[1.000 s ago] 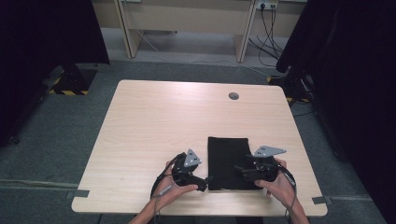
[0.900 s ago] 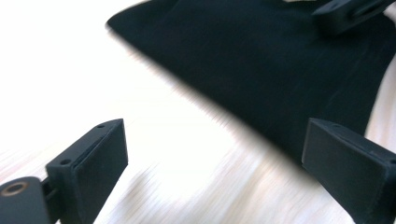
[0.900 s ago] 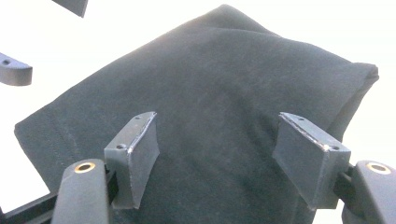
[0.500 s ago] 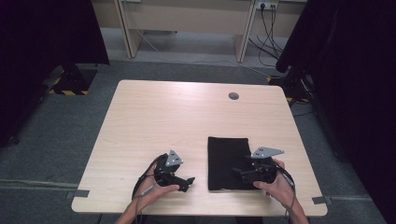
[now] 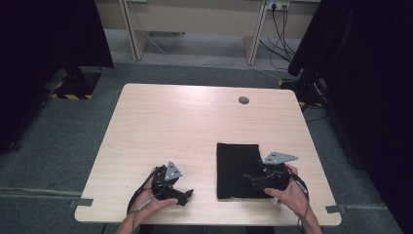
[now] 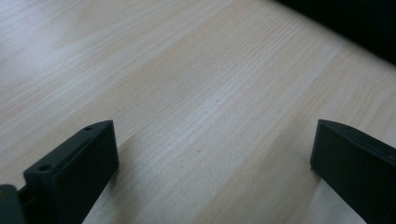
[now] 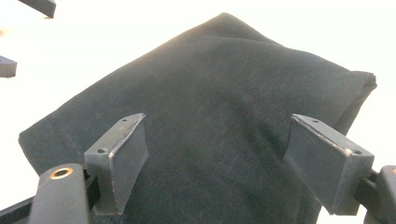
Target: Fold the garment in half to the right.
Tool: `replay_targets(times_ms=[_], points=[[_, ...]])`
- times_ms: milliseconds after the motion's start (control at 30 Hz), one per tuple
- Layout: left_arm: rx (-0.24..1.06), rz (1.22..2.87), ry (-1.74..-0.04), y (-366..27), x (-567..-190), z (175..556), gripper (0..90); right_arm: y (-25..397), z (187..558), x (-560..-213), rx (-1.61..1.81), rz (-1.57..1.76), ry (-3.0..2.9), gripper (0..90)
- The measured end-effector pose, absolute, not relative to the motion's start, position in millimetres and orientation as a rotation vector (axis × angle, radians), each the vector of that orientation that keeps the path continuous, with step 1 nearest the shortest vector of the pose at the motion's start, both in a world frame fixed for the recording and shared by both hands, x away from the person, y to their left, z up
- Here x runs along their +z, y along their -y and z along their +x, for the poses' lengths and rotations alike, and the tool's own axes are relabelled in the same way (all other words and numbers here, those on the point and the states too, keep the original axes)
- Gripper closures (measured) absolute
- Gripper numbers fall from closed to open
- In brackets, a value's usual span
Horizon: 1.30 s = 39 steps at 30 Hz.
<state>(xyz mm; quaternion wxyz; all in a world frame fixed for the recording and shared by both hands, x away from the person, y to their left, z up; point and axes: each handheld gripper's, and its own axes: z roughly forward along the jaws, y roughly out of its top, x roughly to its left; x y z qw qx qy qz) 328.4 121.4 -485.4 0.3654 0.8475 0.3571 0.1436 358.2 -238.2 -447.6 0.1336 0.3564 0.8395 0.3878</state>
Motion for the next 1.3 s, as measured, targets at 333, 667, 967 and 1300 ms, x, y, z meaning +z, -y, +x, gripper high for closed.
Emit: replay_targets(times_ms=[333,667,967,1300], points=[[0.37,2.178,-0.919,-121.5,-485.5,328.3,0.0,230.0,359.5,-459.8,1.052,1.01,-2.472,18.9],[0.37,2.178,-0.92,-121.4,-485.5,328.4,0.0,223.3,369.0,-470.4,1.026,1.013,-2.504,16.9],[0.37,2.178,-0.919,-121.5,-485.5,328.4,0.0,206.6,384.4,-472.0,1.04,0.999,-2.507,16.5],[0.37,2.178,-0.92,-121.5,-485.5,328.4,0.0,182.7,401.1,-471.9,1.038,0.98,-2.52,16.5]])
